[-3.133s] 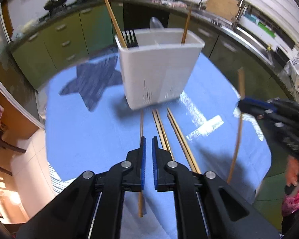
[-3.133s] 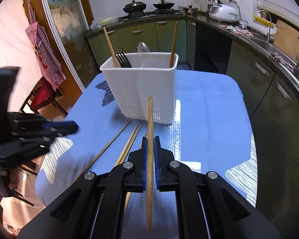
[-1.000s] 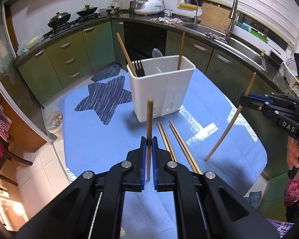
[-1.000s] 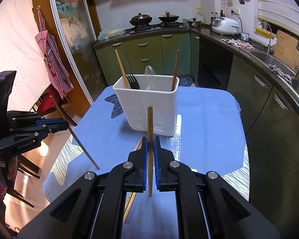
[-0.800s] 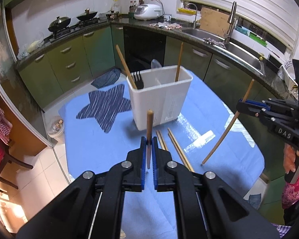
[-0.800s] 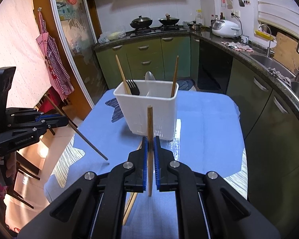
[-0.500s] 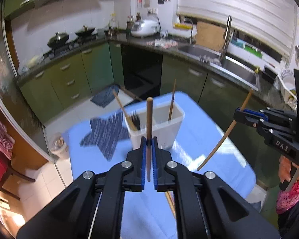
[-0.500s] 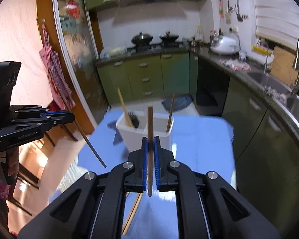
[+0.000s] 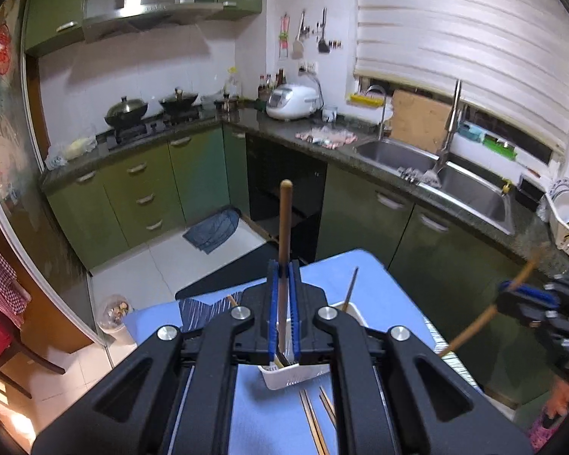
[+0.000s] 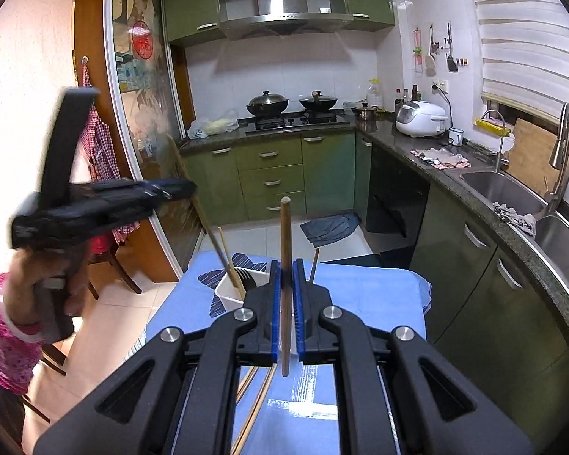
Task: Organize utensils
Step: 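Lower both chopsticks into the holder and open both grippers, then lower the left gripper onto a wooden chopstick on the table and close it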
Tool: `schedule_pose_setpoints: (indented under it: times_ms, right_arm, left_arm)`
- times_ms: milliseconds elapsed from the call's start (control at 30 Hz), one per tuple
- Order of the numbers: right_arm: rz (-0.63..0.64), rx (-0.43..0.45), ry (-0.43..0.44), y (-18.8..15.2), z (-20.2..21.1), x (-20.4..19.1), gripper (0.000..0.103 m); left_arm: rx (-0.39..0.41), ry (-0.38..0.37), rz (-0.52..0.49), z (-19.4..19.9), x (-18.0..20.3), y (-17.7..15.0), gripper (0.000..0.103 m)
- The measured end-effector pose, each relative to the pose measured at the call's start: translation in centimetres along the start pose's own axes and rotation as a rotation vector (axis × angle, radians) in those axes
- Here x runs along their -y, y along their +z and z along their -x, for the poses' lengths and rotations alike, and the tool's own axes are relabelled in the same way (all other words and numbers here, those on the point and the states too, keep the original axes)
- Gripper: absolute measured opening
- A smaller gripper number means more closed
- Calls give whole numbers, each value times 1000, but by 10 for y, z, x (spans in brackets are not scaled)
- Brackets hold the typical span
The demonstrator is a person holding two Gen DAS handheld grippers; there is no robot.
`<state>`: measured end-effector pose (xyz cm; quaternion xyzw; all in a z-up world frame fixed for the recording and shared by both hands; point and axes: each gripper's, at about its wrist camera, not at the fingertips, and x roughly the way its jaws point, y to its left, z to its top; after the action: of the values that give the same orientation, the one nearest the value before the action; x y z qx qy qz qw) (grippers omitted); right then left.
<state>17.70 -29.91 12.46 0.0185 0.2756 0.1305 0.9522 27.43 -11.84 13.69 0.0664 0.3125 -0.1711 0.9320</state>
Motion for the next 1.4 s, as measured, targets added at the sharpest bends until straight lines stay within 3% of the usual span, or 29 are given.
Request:
schedule_pose_setpoints:
  times_ms: [200, 400, 433, 533, 767, 1167, 1400]
  right_arm:
    - [-11, 6, -1, 9, -6, 4, 7]
    - [-42, 45, 0, 30, -11, 9, 7]
    - [-51, 57, -1, 36, -12, 11, 7]
    - [-70, 83, -4, 52, -16, 14, 7]
    - [-99, 75, -37, 74, -60, 17, 7]
    - [-101, -98, -43, 20, -156, 21, 7]
    - [-87, -108, -14, -4, -152, 16, 10]
  left_arm:
    - [-94, 15, 17, -47, -6, -25, 6]
    - [-146, 26, 6, -61, -9, -53, 7]
    - [-147, 26, 2, -59, -10, -57, 11]
    - [-139, 31, 0, -49, -12, -64, 35]
    - [-137, 13, 0, -24, -16, -78, 38]
    - [-207, -17, 6, -23, -15, -118, 46]
    - [-273, -33, 6, -38, -10, -145, 53]
